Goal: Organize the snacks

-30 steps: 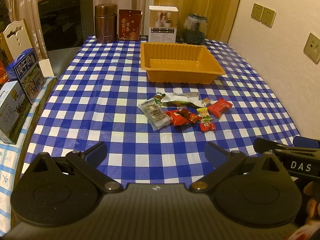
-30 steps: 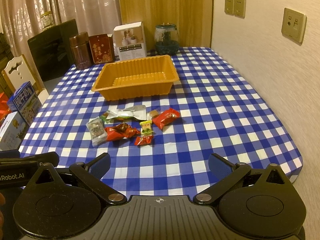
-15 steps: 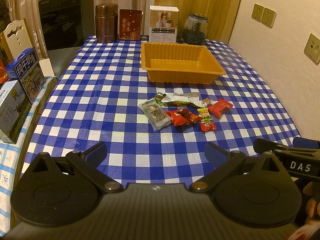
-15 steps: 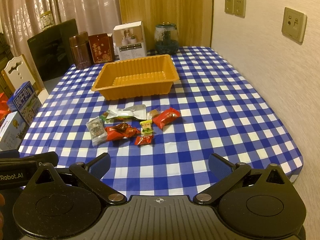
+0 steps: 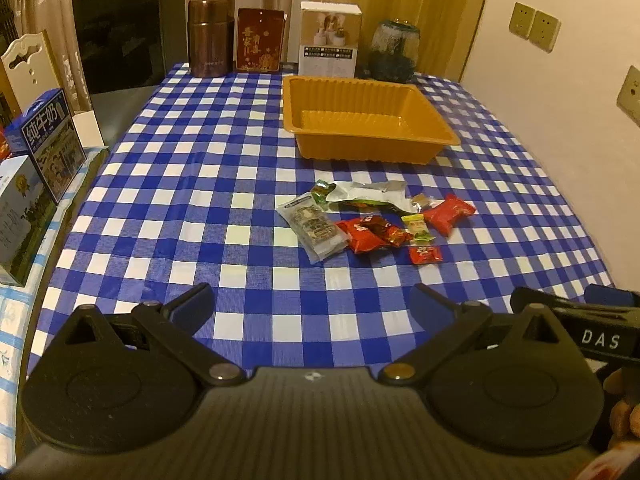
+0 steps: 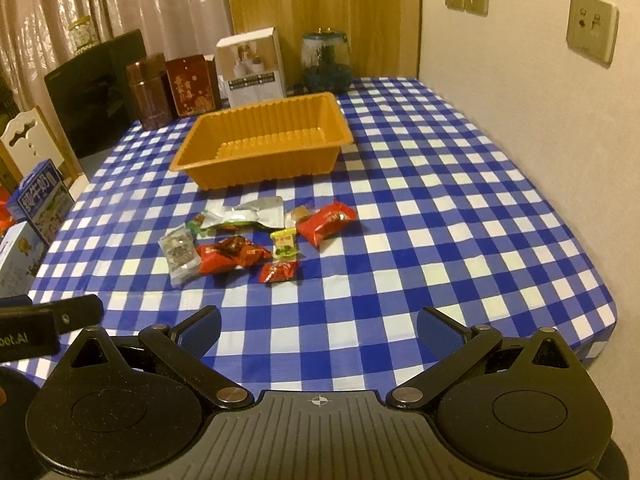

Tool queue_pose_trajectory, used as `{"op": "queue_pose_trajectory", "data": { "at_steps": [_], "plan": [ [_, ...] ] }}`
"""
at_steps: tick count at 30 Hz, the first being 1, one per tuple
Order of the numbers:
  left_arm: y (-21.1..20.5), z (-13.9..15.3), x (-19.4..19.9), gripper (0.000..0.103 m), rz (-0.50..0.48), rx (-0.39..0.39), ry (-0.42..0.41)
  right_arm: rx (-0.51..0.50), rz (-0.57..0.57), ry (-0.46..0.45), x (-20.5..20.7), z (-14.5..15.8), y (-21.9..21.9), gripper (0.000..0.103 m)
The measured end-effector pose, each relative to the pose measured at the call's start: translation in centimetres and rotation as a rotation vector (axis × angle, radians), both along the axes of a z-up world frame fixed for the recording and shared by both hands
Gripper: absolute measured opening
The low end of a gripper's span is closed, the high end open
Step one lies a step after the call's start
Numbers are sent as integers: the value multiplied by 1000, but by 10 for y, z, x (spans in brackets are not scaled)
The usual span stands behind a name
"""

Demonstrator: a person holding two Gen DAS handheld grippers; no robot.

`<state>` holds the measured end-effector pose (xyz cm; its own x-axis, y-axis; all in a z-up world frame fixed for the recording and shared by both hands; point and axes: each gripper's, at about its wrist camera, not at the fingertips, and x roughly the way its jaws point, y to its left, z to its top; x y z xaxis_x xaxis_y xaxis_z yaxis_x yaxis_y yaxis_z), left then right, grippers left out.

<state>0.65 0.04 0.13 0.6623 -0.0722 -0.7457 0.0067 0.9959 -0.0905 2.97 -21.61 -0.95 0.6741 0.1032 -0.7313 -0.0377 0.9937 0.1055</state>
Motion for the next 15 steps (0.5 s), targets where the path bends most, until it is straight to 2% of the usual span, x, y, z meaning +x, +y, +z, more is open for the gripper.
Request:
{"op": "queue_pose_trajectory", "data": {
  "at_steps": [6,15],
  "plan": [
    [4,-17,21,103,-18,-19,11,1,-2,-1,17,-18,-6,103],
    [1,-43,62,103,-64,5,-4,23,8,-36,51,-47,-10,103]
  ]
}}
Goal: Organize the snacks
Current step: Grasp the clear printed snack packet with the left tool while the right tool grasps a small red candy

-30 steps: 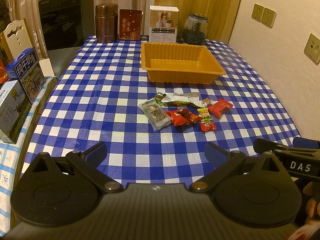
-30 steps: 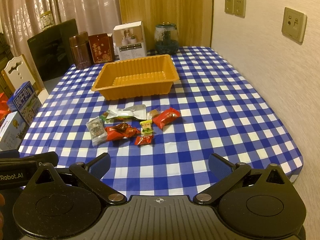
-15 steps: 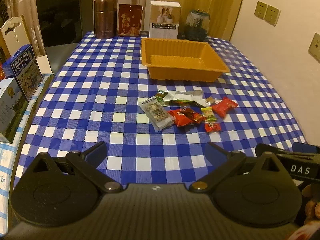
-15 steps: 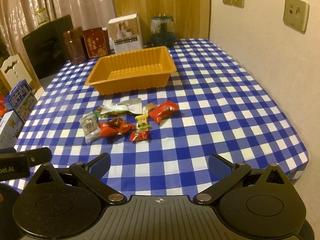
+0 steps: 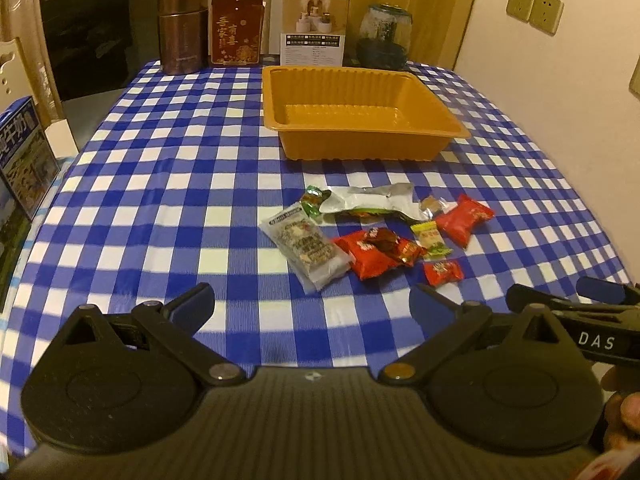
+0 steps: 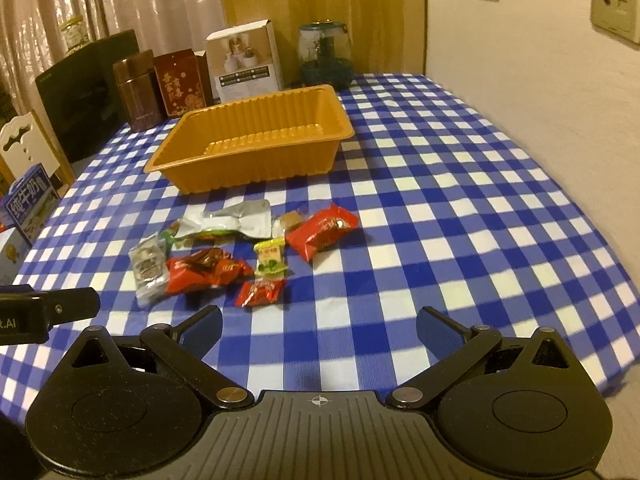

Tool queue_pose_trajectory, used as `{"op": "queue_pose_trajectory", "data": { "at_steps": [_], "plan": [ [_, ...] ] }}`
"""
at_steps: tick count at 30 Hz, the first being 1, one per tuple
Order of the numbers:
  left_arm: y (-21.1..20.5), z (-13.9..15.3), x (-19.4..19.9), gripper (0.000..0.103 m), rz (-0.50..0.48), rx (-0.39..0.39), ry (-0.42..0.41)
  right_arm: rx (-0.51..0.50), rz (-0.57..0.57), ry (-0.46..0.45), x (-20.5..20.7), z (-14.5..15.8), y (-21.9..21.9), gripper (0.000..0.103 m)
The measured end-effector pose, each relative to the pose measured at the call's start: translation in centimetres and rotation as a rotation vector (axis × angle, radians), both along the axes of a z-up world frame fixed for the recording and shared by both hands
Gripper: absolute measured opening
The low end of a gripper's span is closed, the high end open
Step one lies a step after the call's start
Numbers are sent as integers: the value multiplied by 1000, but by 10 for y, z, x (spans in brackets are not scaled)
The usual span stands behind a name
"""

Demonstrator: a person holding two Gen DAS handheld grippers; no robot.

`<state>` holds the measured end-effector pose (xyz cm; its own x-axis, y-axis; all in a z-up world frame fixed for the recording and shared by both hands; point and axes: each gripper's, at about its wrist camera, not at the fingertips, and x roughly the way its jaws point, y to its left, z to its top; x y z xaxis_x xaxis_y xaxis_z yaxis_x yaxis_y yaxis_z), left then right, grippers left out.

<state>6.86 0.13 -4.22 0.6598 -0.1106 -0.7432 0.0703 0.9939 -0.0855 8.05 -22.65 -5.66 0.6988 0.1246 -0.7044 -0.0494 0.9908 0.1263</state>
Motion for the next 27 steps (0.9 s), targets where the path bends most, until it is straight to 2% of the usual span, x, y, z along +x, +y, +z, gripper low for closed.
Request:
{"op": "queue_pose_trajectory", "data": {
  "at_steps": [3,4,6,9,15,20,23,25,27],
  "plan": [
    [1,-8,14,102,-4,8,-3,5,18,-14,12,-10,3,103],
    [1,-10,17,96,-9,8,-3,6,26,-19,15,-13,5,103],
    [2,-15,26,91,-21,5,7,10,41,-22,22,-18,9,102],
    [6,-24,36,91,-14,1,13,11,68,-18,32,-25,18,88],
    [15,-37,52,89,13,7,9,5,96,7,43,-40,30,79],
    [19,-46,68,86,32,-27,-3,0,102,14,46,-46,36,78],
    [17,-52,79,79,37,-33,-6,3,96,18,48,-49,38,77],
    [15,-55,86,71,35,-43,3,5,93,22,51,-52,38,75],
    [13,-58,90,69,35,-39,12,3,91,25,54,-55,39,73]
  ]
}}
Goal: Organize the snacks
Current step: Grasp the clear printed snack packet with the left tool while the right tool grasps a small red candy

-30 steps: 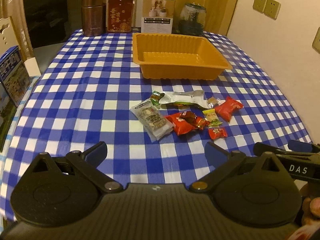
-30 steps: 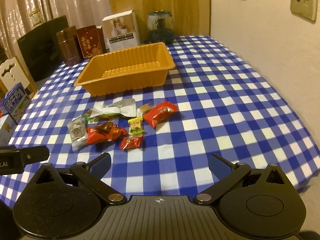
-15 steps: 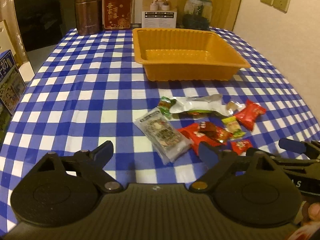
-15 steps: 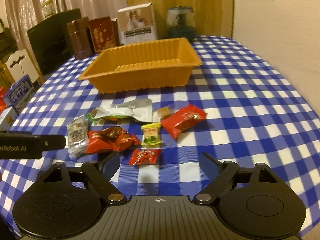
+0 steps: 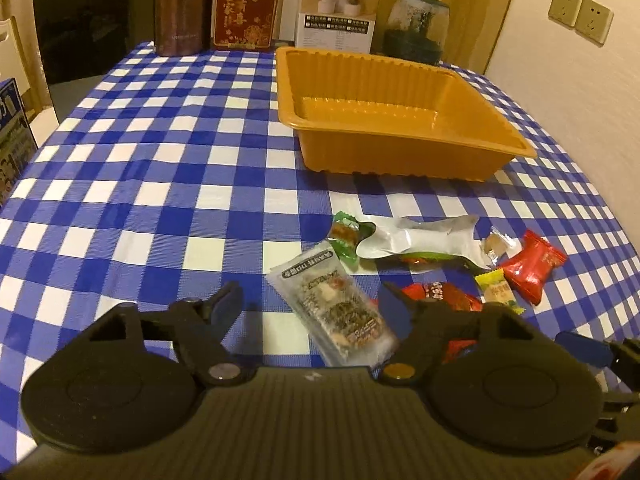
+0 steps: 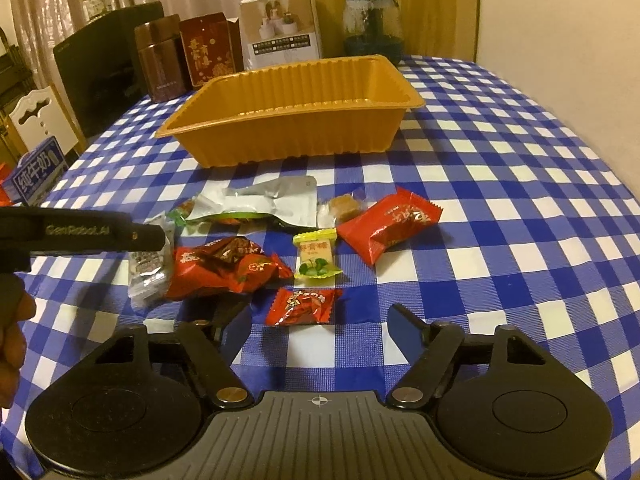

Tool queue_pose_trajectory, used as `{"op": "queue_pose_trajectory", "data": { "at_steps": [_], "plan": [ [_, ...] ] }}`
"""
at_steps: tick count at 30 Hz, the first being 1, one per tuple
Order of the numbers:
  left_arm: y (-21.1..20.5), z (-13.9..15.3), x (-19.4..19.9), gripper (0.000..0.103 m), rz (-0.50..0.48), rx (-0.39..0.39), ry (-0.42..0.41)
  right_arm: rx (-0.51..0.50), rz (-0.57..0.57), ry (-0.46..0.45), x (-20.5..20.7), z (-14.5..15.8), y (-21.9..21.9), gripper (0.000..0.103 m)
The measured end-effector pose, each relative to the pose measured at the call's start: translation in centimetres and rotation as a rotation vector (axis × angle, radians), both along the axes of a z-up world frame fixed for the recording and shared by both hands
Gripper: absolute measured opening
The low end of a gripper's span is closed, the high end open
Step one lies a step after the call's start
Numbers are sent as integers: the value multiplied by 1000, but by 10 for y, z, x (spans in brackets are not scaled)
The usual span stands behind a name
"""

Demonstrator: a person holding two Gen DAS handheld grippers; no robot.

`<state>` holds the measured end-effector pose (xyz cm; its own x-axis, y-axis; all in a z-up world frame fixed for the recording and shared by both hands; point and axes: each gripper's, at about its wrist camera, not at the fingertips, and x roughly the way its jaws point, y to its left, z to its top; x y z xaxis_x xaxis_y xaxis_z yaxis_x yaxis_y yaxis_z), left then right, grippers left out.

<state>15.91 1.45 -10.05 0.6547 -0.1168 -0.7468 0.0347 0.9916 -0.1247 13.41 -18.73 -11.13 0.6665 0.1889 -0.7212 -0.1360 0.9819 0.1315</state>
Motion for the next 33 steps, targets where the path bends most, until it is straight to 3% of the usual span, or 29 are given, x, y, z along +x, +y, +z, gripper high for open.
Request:
{"op": "queue_pose_trajectory", "data": {
  "at_steps": [12,20,24,27,33],
  "plan": [
    [3,-1,-7,69,-38,99,-10,-77,23,-28,4,-4,12,50],
    [-4,-4,-6,68,-96,105,-30,-85,28,-36,4,-4,13,47],
    [-5,-9,-2,68,-105,115,-17,-85,27,-34,6,-4,14,36],
    [-6,-13,0,67,-107,120,-6,-88,29,-35,6,-5,14,34],
    [-10,-15,0,43,-127,147,5,-82,18,-36,6,-3,11,26]
  ]
}}
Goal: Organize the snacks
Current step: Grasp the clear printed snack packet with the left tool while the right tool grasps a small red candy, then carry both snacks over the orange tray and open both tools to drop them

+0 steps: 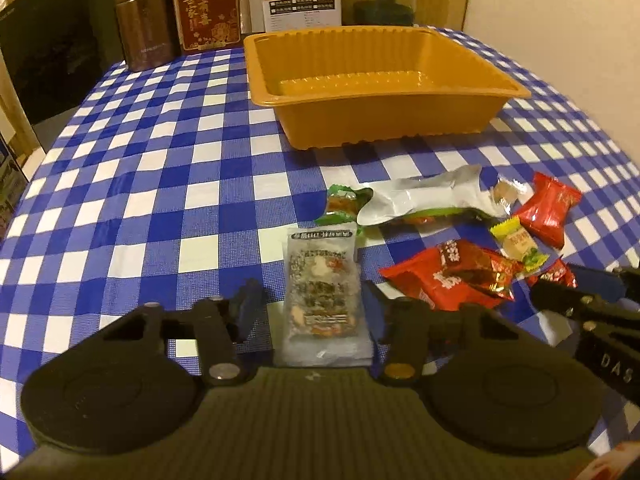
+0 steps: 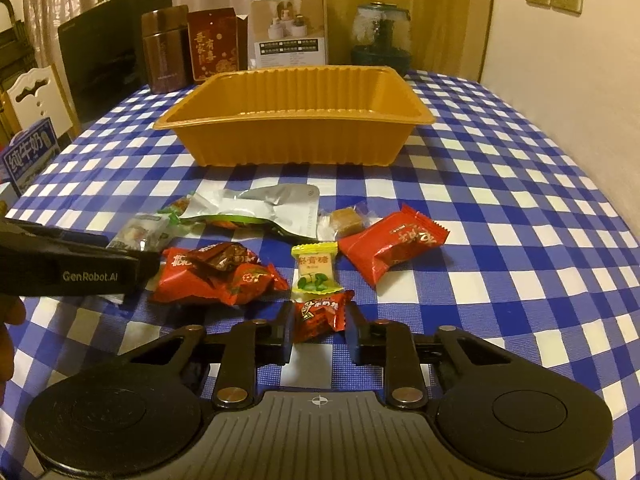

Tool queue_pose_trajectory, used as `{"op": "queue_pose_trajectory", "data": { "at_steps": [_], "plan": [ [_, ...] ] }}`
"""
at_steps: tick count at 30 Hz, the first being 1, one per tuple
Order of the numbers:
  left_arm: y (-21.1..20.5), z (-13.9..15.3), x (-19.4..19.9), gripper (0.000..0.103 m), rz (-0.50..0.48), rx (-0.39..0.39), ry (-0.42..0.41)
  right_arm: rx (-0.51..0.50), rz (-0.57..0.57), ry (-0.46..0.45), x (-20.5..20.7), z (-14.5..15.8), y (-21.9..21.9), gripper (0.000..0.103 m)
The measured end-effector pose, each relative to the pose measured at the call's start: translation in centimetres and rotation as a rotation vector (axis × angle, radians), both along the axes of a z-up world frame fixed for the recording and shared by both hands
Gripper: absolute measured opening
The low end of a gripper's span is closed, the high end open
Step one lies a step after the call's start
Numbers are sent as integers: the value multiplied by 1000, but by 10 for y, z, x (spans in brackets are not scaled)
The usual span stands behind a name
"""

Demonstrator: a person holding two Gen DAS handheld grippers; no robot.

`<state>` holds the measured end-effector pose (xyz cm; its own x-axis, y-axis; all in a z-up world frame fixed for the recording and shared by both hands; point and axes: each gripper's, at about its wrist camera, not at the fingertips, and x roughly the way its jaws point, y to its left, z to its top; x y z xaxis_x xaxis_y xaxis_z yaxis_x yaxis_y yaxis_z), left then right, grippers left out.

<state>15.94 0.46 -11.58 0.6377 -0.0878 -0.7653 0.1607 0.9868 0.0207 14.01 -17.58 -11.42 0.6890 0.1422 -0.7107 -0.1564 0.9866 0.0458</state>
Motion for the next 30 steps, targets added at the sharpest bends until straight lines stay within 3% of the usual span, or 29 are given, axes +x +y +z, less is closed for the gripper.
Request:
{"op": "queue_pose_trajectory", "data": {
  "at_steps": [1,3,15,24,30],
  "plan": [
    [0,1,0,36,-5,-4,1,0,-1,1,0,0,0,25],
    [1,2,-1,35,-2,-10,8,1,0,0,-1,1,0,24],
    [9,24,-11,34,31,-50,-16,-2,-16,-48,-7,17,-5,24],
    [1,60,-13,34,27,-91,-90,22,-18,-133,-4,56,-10,24],
    [-7,84,10,34,24,-119,-135,48,-2,-179,24,81,-13,24]
  ]
}}
